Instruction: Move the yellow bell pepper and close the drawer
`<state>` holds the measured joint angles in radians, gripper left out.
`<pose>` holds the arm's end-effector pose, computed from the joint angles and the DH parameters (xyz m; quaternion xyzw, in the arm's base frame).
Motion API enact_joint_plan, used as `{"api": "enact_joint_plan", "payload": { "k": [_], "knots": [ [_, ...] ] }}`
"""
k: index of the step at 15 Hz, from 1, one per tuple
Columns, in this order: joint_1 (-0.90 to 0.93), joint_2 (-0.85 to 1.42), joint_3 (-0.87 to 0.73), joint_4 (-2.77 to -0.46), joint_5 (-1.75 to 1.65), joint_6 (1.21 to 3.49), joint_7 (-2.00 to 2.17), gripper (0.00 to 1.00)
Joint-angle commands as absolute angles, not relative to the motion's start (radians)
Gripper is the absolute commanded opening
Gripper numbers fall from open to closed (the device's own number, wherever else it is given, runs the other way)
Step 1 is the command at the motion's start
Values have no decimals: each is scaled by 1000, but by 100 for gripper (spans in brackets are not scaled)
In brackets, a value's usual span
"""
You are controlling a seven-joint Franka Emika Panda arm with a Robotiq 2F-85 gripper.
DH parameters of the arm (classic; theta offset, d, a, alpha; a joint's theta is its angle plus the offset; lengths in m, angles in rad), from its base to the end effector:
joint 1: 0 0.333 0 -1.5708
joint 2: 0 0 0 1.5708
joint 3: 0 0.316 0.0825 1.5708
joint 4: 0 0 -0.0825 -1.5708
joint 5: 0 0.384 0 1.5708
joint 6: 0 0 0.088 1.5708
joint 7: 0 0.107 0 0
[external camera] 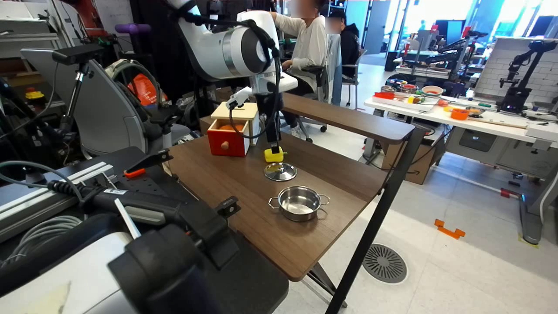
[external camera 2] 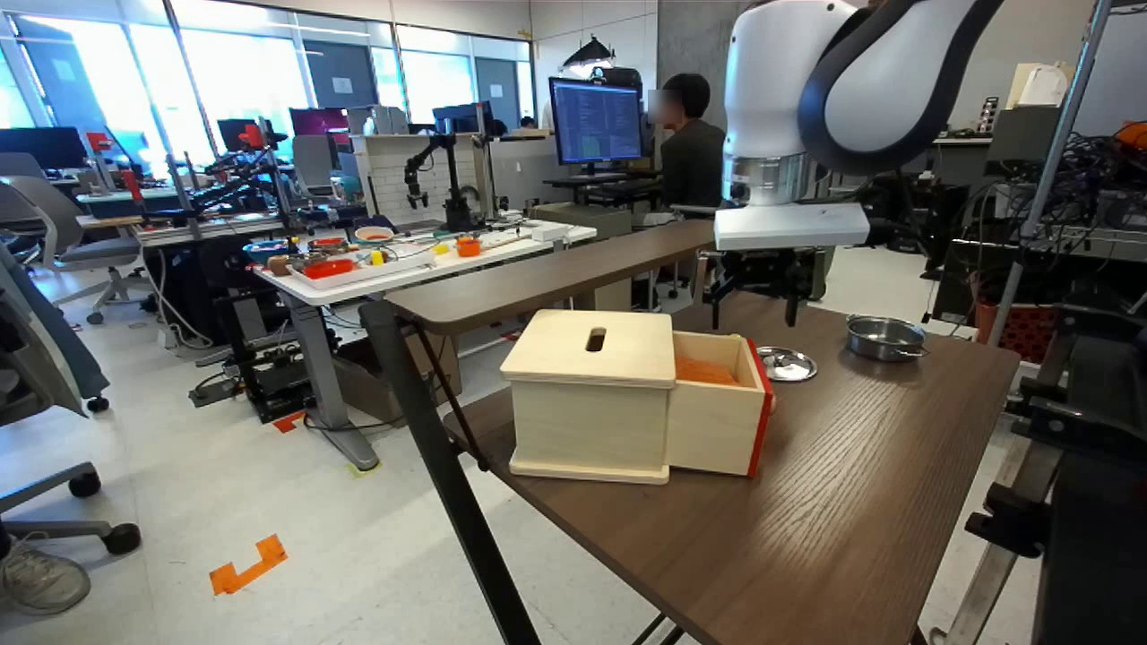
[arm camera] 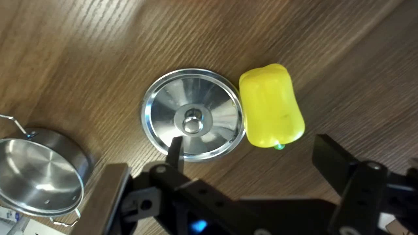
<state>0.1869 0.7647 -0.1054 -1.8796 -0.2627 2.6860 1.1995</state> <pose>0.6232 0.0608 0.1038 0.9060 -0.4117 0.0728 0.0655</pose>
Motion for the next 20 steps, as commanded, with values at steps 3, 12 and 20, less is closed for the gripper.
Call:
{"api": "enact_joint_plan", "payload": {
  "k": [3,12,20],
  "knots": [
    [213,887,-129,-1735,-168,2672,1148,100],
    [205,916,-116,-1696,-111,2671,1059,27],
    [161,792,-90,-1815,-62,2680,912,23]
  ]
}}
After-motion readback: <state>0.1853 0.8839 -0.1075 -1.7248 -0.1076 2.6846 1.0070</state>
